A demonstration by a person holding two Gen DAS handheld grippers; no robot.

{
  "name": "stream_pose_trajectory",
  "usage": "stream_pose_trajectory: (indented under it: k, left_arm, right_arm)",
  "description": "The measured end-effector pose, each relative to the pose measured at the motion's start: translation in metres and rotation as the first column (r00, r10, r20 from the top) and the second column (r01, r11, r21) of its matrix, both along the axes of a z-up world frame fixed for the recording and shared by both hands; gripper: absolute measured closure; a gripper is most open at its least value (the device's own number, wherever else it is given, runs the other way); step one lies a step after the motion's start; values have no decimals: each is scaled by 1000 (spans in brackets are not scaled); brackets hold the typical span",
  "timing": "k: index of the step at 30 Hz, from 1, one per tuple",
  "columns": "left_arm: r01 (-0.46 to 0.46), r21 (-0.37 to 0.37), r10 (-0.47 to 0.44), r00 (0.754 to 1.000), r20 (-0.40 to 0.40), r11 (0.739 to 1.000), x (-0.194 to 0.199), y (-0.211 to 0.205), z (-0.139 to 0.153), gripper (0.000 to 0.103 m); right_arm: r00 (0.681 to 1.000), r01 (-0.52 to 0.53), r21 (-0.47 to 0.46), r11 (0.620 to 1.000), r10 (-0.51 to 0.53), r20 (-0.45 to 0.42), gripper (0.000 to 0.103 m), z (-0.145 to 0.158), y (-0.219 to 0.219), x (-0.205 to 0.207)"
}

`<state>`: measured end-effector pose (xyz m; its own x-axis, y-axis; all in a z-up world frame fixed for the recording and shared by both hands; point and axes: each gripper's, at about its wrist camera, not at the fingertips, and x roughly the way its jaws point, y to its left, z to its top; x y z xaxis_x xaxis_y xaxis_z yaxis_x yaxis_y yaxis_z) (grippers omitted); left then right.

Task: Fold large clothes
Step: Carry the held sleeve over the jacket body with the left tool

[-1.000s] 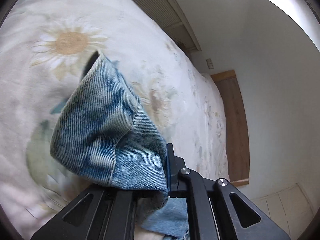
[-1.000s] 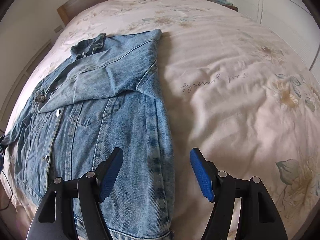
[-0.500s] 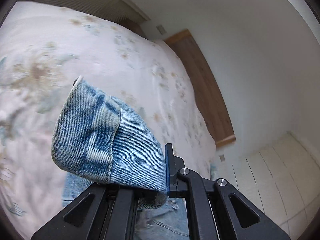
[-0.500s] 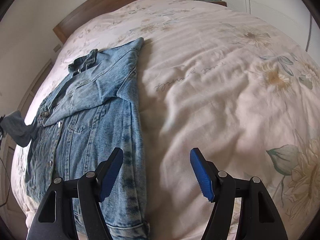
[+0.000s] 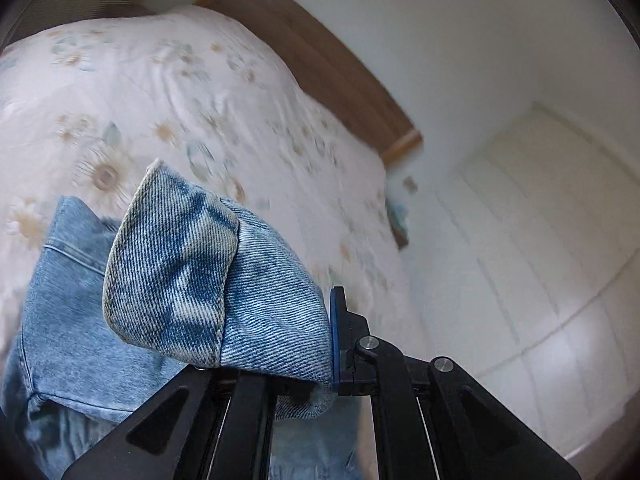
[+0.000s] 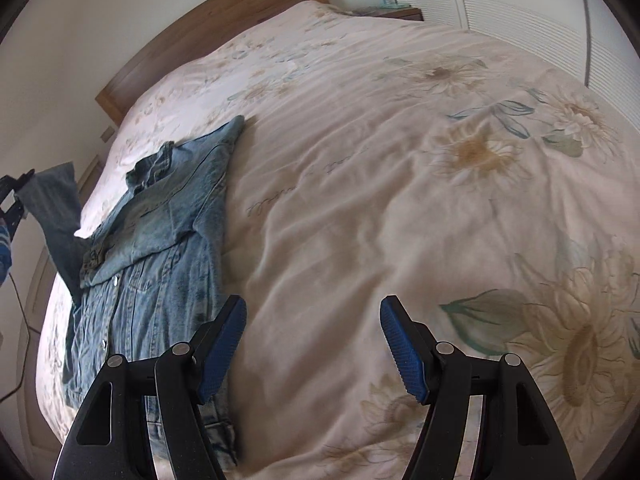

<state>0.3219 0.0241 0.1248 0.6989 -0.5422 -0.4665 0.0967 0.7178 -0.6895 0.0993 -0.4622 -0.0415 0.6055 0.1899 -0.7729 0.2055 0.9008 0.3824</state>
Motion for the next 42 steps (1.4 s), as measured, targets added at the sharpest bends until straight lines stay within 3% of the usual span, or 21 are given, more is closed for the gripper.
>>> stream_pose_trajectory:
  k: [4, 7, 10, 14, 18, 23, 27, 34, 40, 42]
  left_arm:
    - [134, 122, -123, 988, -91, 984, -2, -71, -59, 100]
    - [201, 180, -166, 967, -191, 963, -2, -97, -109, 100]
    - [251, 276, -179, 948, -263, 928, 20, -90, -158, 99]
    - [305, 331, -208, 932, -297, 893, 4, -102, -185, 98]
    - [305, 312, -213, 931, -298, 900, 20, -93, -184, 92]
    - [239, 249, -176, 952, -252, 939, 5, -76, -163, 68]
    - [150, 173, -108, 967, -231, 973, -10, -56, -154, 62]
    - [-19, 61, 36, 958, -283, 998, -13, -30, -156, 62]
    - [-142, -56, 119, 946, -302, 988, -7, -18, -154, 65]
    - [-106, -7, 100, 959, -264, 994, -3, -29, -146, 84]
  right_arm:
    - [1000, 15, 14, 1000, -15, -10, 32, -5, -9, -4]
    - [1000, 12, 17, 1000, -12, -24, 32, -11, -11, -5]
    - [999, 12, 17, 1000, -12, -34, 32, -14, -12, -6]
    - [999, 17, 12, 1000, -17, -41, 32, -15, -15, -5]
    - [999, 16, 9, 1000, -16, -44, 32, -16, -13, -3]
    - [999, 5, 7, 1000, -5, -40, 32, -15, -10, -3]
    - [999, 2, 6, 1000, -1, -38, 32, -14, -9, -3]
    - [999, -10, 8, 1000, 11, -30, 32, -15, -9, -1]
    - [999, -9, 10, 1000, 9, -36, 32, -18, -13, -2]
    - [999, -11, 9, 1000, 12, -35, 32, -19, -14, -3]
